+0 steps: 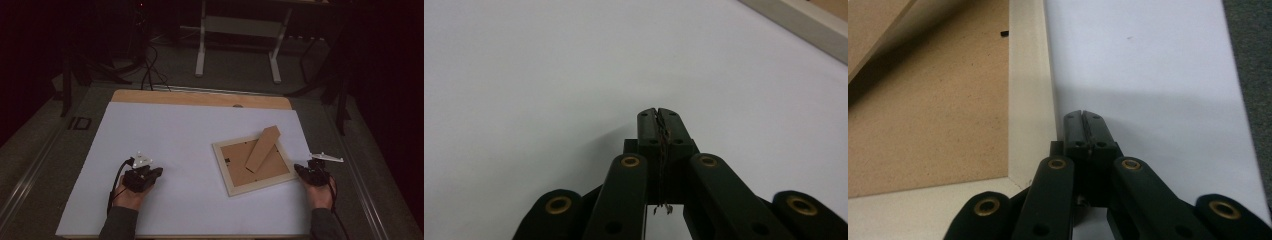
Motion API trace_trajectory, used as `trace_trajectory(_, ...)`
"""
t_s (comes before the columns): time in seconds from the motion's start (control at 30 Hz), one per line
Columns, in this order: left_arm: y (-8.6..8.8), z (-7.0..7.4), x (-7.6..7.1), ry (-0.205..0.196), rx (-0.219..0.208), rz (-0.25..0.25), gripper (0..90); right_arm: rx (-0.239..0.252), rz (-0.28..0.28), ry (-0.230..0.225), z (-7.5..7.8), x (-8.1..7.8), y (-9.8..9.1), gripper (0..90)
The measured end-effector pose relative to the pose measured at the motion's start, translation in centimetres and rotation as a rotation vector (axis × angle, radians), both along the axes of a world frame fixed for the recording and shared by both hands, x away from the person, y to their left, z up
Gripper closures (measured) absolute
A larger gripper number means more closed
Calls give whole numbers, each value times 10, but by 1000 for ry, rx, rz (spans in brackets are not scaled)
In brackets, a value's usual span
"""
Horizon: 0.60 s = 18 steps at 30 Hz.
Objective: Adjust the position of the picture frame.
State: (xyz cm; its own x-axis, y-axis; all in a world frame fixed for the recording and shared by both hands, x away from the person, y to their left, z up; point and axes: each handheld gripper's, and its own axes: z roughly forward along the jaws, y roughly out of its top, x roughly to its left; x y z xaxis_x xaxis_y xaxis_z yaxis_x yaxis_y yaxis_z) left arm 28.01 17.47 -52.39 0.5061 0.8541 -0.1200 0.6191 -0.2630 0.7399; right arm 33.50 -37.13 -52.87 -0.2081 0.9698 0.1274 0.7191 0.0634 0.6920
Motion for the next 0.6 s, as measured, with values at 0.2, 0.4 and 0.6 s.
trace_trajectory(0.2, -9, 2, -3, -3, 7, -38, 898, 6, 23, -6, -1, -3, 6, 900)
trace_trajectory(0.4, -20, 3, -5, -11, 16, -75, 898, 30, 35, -12, -3, -6, 10, 900)
trace_trajectory(0.6, -31, 3, -7, -7, 4, -109, 897, 17, 68, -15, -2, -11, 17, 900)
